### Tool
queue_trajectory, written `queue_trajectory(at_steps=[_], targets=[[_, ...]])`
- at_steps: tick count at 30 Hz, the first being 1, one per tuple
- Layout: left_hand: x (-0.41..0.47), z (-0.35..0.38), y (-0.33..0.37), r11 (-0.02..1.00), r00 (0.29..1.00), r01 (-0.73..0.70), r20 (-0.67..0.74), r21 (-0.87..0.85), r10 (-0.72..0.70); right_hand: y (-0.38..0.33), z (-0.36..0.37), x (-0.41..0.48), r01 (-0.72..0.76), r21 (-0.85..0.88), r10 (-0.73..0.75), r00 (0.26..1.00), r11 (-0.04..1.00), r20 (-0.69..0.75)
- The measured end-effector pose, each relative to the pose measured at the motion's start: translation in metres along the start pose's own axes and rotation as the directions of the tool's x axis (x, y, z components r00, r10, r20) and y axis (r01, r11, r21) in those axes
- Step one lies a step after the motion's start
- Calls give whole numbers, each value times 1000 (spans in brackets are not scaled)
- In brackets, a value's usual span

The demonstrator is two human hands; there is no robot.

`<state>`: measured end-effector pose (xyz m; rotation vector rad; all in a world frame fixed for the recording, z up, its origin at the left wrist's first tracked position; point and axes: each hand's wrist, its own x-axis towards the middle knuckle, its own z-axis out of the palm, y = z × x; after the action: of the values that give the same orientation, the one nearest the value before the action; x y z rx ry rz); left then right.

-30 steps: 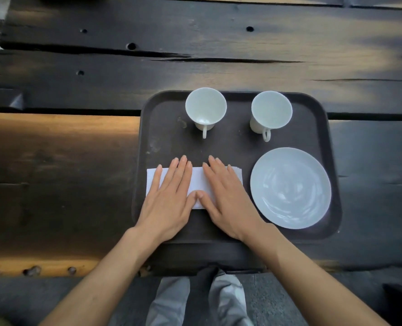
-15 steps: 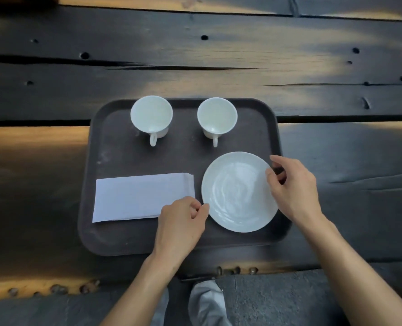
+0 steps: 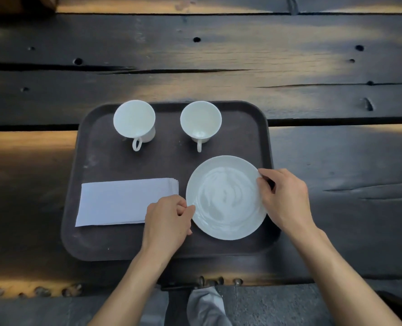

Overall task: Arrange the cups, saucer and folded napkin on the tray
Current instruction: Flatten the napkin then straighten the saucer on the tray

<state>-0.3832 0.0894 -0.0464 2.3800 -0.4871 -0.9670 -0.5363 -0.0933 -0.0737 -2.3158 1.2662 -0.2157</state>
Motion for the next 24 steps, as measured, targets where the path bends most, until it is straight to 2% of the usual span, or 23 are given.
queue_trajectory(at_steps=[5,14,19,24], targets=[[13,-4,7,1000,1000,-18,-21,-1,17,9,1,-13,28,-34,-32,991,999,-129],[26,-7,10,997,996,-67,-62,26,68,16,-6,-18,-5,32,8,996,999,-84],[19,-5,5,996,992,-79,-103,-44,74,17,-3,-18,-11,87,17,998,996,-62],[22,-4,6,994,987,-103,-131,-37,97,16,2,-19,-41,117,52,994,992,-91]])
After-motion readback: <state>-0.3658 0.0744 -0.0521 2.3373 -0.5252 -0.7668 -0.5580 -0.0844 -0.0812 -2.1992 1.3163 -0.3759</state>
